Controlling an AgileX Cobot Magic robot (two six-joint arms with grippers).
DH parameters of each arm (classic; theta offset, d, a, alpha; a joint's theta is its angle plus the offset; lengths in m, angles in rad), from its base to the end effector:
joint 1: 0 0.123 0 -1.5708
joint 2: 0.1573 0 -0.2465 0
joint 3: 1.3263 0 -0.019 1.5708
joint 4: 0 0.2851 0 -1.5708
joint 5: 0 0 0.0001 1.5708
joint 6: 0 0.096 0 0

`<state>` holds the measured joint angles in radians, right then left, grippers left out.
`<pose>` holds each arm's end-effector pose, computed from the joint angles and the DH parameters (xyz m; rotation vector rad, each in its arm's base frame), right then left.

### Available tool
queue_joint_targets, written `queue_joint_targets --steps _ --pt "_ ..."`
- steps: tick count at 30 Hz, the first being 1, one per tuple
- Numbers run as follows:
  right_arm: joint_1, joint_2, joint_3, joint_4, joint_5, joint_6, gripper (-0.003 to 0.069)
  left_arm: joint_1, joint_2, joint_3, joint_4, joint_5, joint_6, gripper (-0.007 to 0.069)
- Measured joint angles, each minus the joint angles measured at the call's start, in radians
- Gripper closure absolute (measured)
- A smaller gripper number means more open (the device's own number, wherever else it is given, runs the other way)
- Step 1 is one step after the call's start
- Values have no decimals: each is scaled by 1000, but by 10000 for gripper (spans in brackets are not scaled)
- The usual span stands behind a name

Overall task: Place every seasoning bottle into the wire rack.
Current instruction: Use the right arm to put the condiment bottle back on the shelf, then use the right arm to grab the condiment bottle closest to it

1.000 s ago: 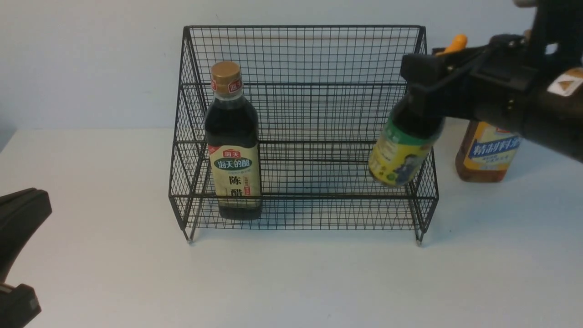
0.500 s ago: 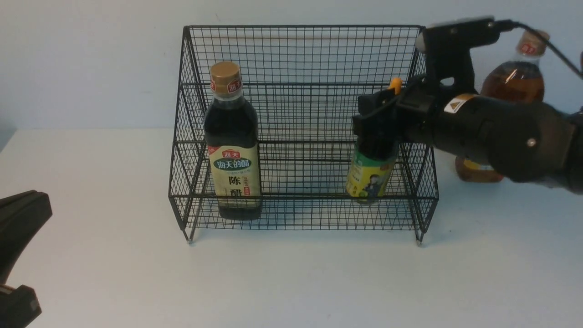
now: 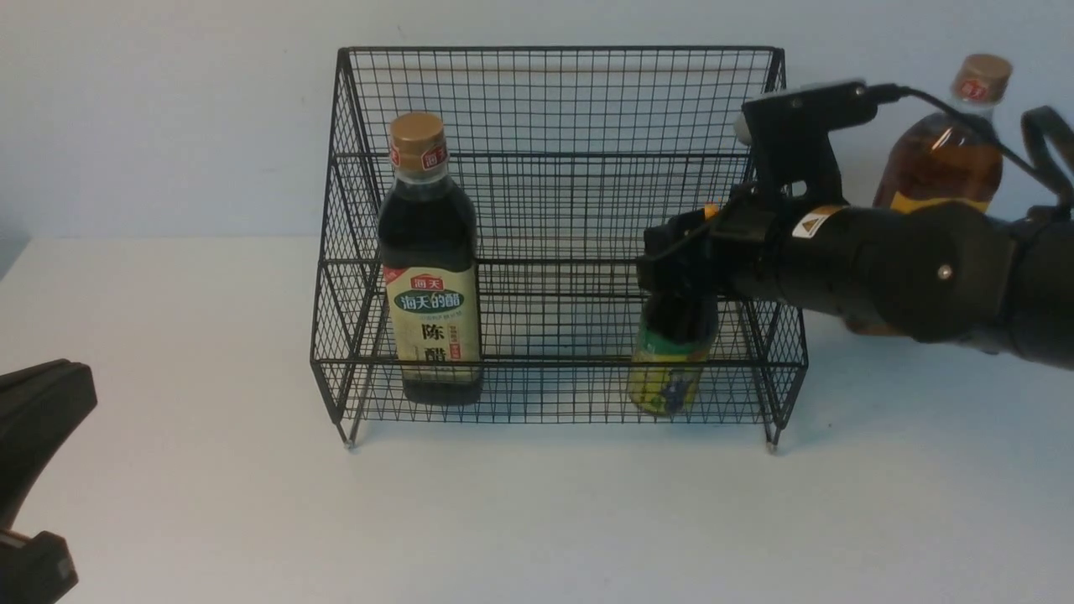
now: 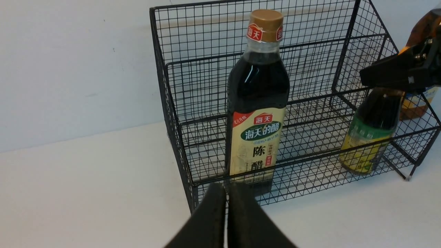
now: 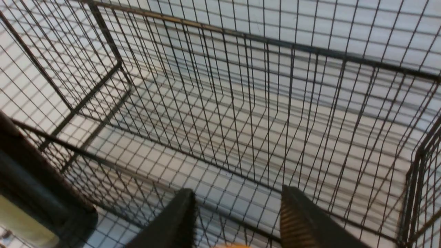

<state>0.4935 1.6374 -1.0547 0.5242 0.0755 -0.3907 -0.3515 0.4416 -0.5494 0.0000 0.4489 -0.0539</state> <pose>0.3468 0.1907 0.1934 -0.4099 2.1195 0.4060 0.1552 -0.0569 0.3116 0.2719 1.8138 -0.2856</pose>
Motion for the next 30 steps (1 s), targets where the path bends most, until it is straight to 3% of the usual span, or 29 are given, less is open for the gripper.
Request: queue_joint_targets --steps 3,6,16,23,30 --pt "0 0 -3 0 1 0 212 0 0 0 0 0 0 629" --pt "0 0 -3 0 1 0 181 0 0 0 0 0 0 629" --pt "-44 -167 -3 -4 -18 -1 167 0 0 0 0 28 0 629" --pt "-252 -366 -4 -11 -99 -61 167 0 0 0 0 35 12 629" --pt "-457 -335 -4 28 -157 -82 166 0 0 0 0 41 18 629"
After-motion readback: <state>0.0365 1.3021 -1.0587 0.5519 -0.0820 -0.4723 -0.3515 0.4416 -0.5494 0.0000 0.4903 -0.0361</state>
